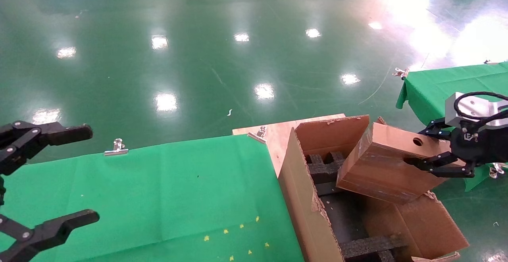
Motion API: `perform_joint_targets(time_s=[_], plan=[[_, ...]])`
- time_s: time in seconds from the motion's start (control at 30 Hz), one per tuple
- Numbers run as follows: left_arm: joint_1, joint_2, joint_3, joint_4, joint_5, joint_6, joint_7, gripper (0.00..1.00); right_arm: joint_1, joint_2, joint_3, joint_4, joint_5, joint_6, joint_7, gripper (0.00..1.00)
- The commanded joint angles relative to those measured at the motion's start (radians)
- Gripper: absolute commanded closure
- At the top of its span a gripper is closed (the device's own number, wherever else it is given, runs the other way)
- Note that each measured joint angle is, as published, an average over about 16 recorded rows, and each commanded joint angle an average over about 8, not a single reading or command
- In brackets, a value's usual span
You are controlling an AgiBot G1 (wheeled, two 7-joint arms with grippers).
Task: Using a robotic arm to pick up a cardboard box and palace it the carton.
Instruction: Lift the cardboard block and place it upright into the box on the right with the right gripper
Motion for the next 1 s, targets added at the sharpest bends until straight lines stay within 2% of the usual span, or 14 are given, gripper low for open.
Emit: perform_joint_targets(time_s=[0.03,0.23,0.43,0.6,0.73,1.0], plan=[[0.0,0.0,0.0,0.0,0.0,0.0,0.0,0.0,-0.003,-0.002,-0.001,-0.007,0.002,0.002,0.0,1.0],[0.0,0.0,0.0,0.0,0.0,0.0,0.0,0.0,-0.08,0.069,-0.017,0.071,0.059,0.133,0.202,1.0],[0.0,0.0,0.0,0.0,0.0,0.0,0.0,0.0,-0.14,0.157,-0.046,0.252,0.051,0.304,0.468,1.0],[0.0,0.0,0.0,0.0,0.0,0.0,0.0,0.0,-0.175,0.22,-0.078,0.427,-0.025,0.427,0.702,1.0],[0.0,0.0,0.0,0.0,0.0,0.0,0.0,0.0,-0.197,0.243,-0.101,0.53,-0.115,0.498,0.875,1.0],[0.0,0.0,0.0,0.0,0.0,0.0,0.0,0.0,-0.228,0.203,-0.134,0.575,-0.232,0.553,1.102,1.0]])
